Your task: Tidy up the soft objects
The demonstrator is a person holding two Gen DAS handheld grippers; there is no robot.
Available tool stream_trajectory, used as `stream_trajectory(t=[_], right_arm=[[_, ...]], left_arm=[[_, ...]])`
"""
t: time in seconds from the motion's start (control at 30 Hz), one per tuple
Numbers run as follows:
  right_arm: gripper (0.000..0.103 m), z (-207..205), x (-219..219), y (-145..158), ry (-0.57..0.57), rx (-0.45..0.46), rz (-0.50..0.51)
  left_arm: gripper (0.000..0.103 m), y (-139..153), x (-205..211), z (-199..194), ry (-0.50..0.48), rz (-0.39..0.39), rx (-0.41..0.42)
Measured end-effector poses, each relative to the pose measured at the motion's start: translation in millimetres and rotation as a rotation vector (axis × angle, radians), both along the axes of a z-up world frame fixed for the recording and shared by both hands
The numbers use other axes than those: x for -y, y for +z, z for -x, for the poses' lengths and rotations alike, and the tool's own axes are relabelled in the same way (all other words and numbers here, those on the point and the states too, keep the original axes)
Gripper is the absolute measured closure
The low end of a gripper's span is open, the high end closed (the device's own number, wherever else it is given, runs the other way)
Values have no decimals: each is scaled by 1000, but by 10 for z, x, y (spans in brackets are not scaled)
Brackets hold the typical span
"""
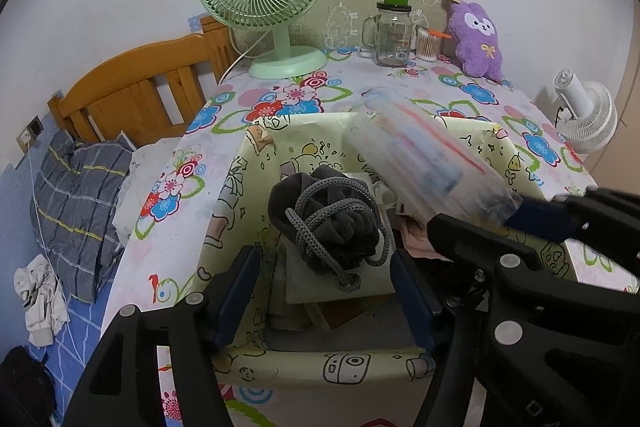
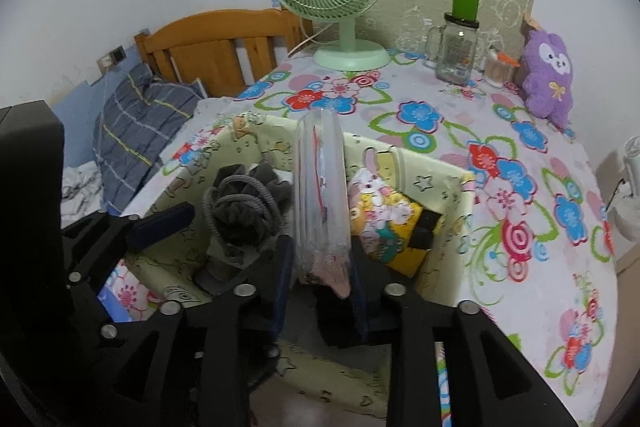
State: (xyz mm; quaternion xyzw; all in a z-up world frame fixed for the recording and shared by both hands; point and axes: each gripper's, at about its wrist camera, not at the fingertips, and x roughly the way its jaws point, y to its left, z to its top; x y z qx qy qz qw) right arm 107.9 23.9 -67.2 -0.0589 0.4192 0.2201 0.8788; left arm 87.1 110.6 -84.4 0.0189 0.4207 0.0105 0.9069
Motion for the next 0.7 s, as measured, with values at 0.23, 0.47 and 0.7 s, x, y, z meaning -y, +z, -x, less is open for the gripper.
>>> stream_trajectory(t=[0.23, 0.47, 0.7], right_arm=[[25, -50, 111, 36, -39, 15, 7], [20, -93, 138, 79, -68, 17, -19], [16, -73, 241, 191, -89, 51, -49]], left_arm=[[22, 21, 37, -13, -27, 13, -4], [17, 112, 100, -19, -41, 20, 22], [13, 246, 175, 19, -46, 18, 67]])
